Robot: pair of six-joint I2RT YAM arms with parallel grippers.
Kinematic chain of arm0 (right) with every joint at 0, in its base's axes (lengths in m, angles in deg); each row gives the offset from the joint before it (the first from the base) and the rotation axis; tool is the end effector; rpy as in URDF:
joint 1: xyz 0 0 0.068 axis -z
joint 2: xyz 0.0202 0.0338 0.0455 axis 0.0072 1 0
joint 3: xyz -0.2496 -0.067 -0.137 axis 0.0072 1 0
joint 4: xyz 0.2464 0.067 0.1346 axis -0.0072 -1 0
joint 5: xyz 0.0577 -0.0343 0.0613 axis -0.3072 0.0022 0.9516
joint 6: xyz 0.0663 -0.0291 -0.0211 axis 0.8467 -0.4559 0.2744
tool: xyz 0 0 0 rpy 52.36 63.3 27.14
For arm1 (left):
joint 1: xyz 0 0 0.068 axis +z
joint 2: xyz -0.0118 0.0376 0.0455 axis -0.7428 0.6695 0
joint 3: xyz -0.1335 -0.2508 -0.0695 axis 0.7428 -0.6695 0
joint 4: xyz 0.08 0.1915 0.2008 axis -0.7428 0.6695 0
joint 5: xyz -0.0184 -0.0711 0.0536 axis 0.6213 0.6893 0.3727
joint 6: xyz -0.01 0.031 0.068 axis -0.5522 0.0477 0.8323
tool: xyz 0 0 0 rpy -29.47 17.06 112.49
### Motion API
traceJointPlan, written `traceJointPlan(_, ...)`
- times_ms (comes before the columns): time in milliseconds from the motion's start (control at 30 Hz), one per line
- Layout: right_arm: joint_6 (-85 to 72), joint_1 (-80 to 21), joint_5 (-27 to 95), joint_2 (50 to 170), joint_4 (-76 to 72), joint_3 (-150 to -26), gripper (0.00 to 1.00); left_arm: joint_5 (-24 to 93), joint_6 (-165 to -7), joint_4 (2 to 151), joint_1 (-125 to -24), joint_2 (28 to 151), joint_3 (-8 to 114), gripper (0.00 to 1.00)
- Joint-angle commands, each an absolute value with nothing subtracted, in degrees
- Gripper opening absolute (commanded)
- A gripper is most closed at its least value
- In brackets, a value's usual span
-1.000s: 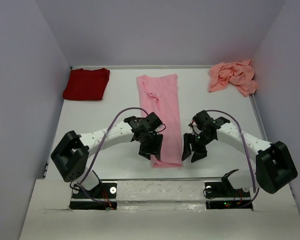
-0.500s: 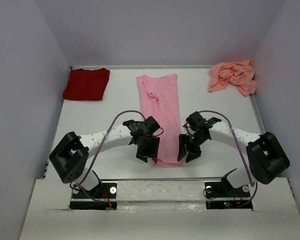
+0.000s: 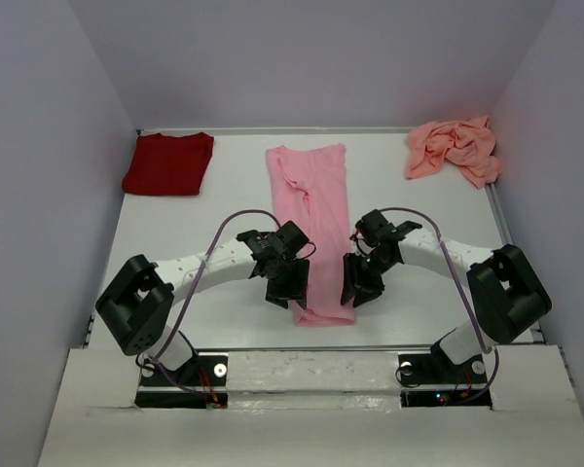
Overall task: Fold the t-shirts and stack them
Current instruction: Fold the tshirt
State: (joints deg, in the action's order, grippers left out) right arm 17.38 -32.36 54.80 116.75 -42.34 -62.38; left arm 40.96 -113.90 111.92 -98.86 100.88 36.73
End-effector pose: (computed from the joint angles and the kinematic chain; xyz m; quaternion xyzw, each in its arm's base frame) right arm 0.2282 0.1776 0.1485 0.0330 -0.9652 -0.2553 0.0451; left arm 0.1950 -0.2653 0.1866 0.1227 0.9593 -0.2453 0.0670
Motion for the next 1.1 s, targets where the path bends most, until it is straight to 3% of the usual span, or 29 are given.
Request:
traceJointPlan(0,16.7,-32.8,55.2,116.9,-40.0,-63.2,0.46,40.7,-113.1,111.9,-98.3,101.5,38.3,0.58)
traceJointPlan(133,16.9,-32.8,55.3,117.1,-39.5,-62.1,0.45,41.0,-113.1,111.8,-98.2,101.7,38.2,0.58)
traceJointPlan(167,16.9,-32.8,55.3,117.1,-39.3,-62.0,0.36,40.9,-113.1,111.8,-98.2,101.7,38.2,0.58)
traceJointPlan(267,16.8,-32.8,55.4,117.0,-39.1,-61.9,0.22,41.0,-113.1,111.8,-98.2,101.5,37.8,0.58)
traceJointPlan(433,17.0,-32.8,55.9,117.7,-38.4,-61.3,0.23,41.2,-113.2,111.7,-97.9,101.5,37.6,0.58)
traceJointPlan(533,17.1,-33.4,55.9,117.6,-38.2,-61.2,0.18,41.1,-113.2,111.8,-97.8,101.3,37.6,0.58)
traceJointPlan(600,17.1,-33.4,56.1,117.6,-38.1,-61.0,0.06,41.3,-113.2,111.6,-97.7,101.4,37.3,0.57)
traceJointPlan(667,17.1,-33.4,56.3,117.6,-38.1,-60.7,0.00,41.4,-113.3,111.5,-97.7,101.5,37.1,0.57)
traceJointPlan(1067,16.5,-33.4,55.7,117.6,-39.5,-62.3,0.00,41.5,-112.4,111.4,-97.2,103.5,36.4,0.58)
